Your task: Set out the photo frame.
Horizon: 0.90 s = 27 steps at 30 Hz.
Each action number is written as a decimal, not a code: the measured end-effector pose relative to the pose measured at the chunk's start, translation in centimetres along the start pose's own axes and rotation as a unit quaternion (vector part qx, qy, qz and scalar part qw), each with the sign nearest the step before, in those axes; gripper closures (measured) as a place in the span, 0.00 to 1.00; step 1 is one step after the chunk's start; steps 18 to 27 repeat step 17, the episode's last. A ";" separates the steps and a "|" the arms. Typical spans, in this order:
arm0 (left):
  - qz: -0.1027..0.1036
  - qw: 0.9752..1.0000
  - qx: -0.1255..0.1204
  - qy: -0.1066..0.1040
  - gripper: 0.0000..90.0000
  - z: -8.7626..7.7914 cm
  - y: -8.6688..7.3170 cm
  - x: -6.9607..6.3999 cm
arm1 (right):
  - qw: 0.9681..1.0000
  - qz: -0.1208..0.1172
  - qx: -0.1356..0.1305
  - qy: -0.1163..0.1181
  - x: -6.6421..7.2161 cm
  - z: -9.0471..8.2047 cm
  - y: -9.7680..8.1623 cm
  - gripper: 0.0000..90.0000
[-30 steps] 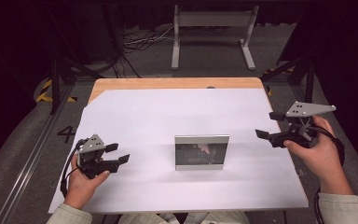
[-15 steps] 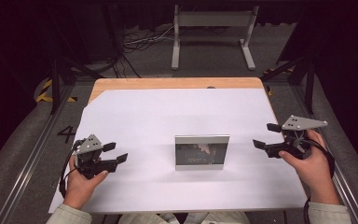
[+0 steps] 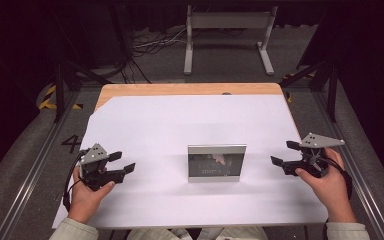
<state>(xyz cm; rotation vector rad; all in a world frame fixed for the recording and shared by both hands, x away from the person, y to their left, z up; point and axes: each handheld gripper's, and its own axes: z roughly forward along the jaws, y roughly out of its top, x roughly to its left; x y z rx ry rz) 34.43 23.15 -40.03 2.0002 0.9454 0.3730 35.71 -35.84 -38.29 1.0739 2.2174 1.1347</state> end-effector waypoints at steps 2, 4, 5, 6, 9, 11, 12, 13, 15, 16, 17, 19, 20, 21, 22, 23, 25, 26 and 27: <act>0.001 1.000 0.004 0.005 0.37 0.2 0.0 0.0 | 1.000 0.005 0.009 -0.005 -0.1 0.5 -0.5 0.18; -0.002 1.000 0.009 0.010 0.37 0.4 0.0 0.0 | 1.000 0.011 0.019 -0.007 -0.1 0.9 -1.0 0.18; -0.002 1.000 0.015 0.012 0.37 0.5 -0.1 0.1 | 1.000 0.014 0.025 -0.005 -0.1 1.2 -1.1 0.18; -0.007 1.000 0.014 0.015 0.36 0.6 -0.1 0.1 | 0.999 0.014 0.030 -0.004 -0.1 1.4 -1.3 0.18; -0.012 1.000 0.014 0.011 0.35 0.6 -0.2 0.3 | 0.999 0.010 0.038 -0.003 0.1 1.8 -1.4 0.18; -0.011 1.000 0.012 0.014 0.35 0.6 -0.3 0.4 | 0.999 0.010 0.035 -0.001 0.3 1.8 -1.3 0.18; -0.010 1.000 0.011 0.014 0.35 0.6 -0.3 0.4 | 0.999 0.009 0.034 -0.001 0.3 1.8 -1.3 0.18; -0.012 1.000 0.012 0.012 0.34 0.7 -0.3 0.4 | 0.999 0.008 0.032 -0.001 0.3 1.8 -1.3 0.18; -0.012 1.000 0.014 0.015 0.34 0.7 -0.3 0.3 | 1.000 0.009 0.030 -0.001 0.3 1.8 -1.3 0.18; -0.012 1.000 0.014 0.015 0.34 0.8 -0.3 0.3 | 1.000 0.009 0.029 -0.002 0.3 1.8 -1.3 0.18; -0.010 1.000 0.015 0.017 0.33 0.8 -0.3 0.4 | 1.000 0.010 0.028 -0.001 0.2 1.8 -1.4 0.18; -0.010 1.000 0.015 0.017 0.33 0.8 -0.3 0.4 | 1.000 0.010 0.028 -0.001 0.2 1.8 -1.4 0.18; -0.010 1.000 0.015 0.017 0.33 0.8 -0.3 0.4 | 1.000 0.010 0.028 -0.001 0.2 1.8 -1.4 0.18; -0.010 1.000 0.015 0.017 0.33 0.8 -0.3 0.4 | 1.000 0.010 0.028 -0.001 0.2 1.8 -1.4 0.18; -0.010 1.000 0.015 0.017 0.33 0.8 -0.3 0.4 | 1.000 0.010 0.028 -0.001 0.2 1.8 -1.4 0.18; -0.010 1.000 0.015 0.017 0.33 0.8 -0.3 0.4 | 1.000 0.010 0.028 -0.001 0.2 1.8 -1.4 0.18; -0.010 1.000 0.015 0.017 0.33 0.8 -0.3 0.4 | 1.000 0.010 0.028 -0.001 0.2 1.8 -1.4 0.18; -0.010 1.000 0.015 0.017 0.33 0.8 -0.3 0.4 | 1.000 0.010 0.028 -0.001 0.2 1.8 -1.4 0.18; -0.010 1.000 0.015 0.017 0.33 0.8 -0.3 0.4 | 1.000 0.010 0.028 -0.001 0.2 1.8 -1.4 0.18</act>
